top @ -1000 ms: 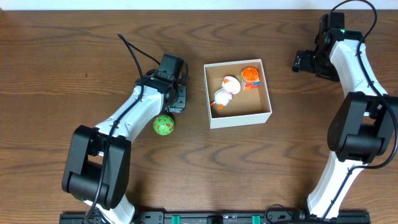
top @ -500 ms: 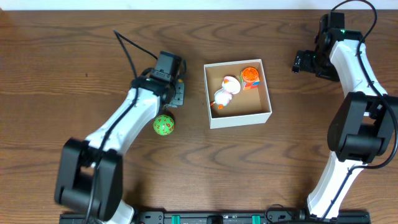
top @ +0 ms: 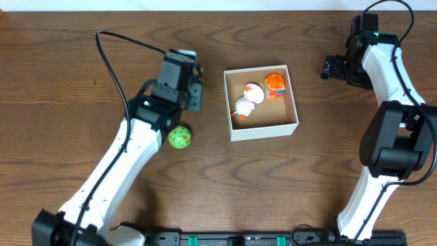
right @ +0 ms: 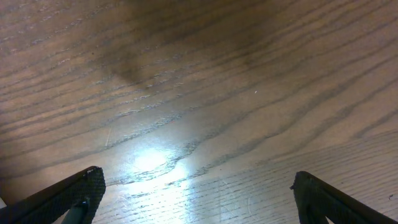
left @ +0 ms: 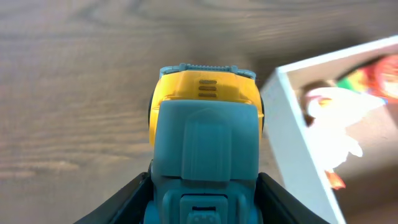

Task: Pack container
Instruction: 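Carry the truck over the white box with the left gripper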

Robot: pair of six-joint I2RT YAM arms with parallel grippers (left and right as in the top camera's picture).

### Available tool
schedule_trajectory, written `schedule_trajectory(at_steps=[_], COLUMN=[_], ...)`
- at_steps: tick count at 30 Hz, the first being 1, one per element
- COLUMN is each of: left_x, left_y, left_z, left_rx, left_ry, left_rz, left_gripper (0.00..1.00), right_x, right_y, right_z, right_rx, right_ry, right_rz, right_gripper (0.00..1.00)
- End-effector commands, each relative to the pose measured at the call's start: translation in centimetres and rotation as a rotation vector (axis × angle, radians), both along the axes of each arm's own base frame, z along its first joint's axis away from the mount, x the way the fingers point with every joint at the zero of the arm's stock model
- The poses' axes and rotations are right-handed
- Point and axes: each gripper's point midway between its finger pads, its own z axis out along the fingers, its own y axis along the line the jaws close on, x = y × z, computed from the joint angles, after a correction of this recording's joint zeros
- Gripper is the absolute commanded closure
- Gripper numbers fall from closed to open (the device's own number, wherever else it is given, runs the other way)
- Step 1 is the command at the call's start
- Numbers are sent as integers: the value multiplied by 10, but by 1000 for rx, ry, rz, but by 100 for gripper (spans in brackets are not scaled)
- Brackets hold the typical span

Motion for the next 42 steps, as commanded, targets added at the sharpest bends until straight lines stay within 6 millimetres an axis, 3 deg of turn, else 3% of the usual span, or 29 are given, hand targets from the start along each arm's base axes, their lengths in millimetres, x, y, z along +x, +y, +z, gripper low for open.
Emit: schedule_trajectory(at_steps=[1, 6, 17, 26, 42], left_x=[-8, -33, -65, -50, -23], left_y=[-27, -74, -130, -152, -175], left_z=[25, 26, 32, 28, -16], left_rx=[6, 16, -14, -25, -18], left_ry=[-69, -80, -113, -173, -154], left_rz=[-139, -361, -587, -618, -617], left_gripper=[49, 49, 49, 49, 48], right_x=[0, 0, 0, 0, 0], right_y=[3, 3, 3, 3, 3], right_z=[9, 9, 9, 9, 9], right_rx=[-2, -3, -2, -3, -3], right_ry=[-19, -19, -19, -19, -19], right_rz=[-5, -5, -5, -5, -5], right_gripper=[1, 1, 1, 1, 1])
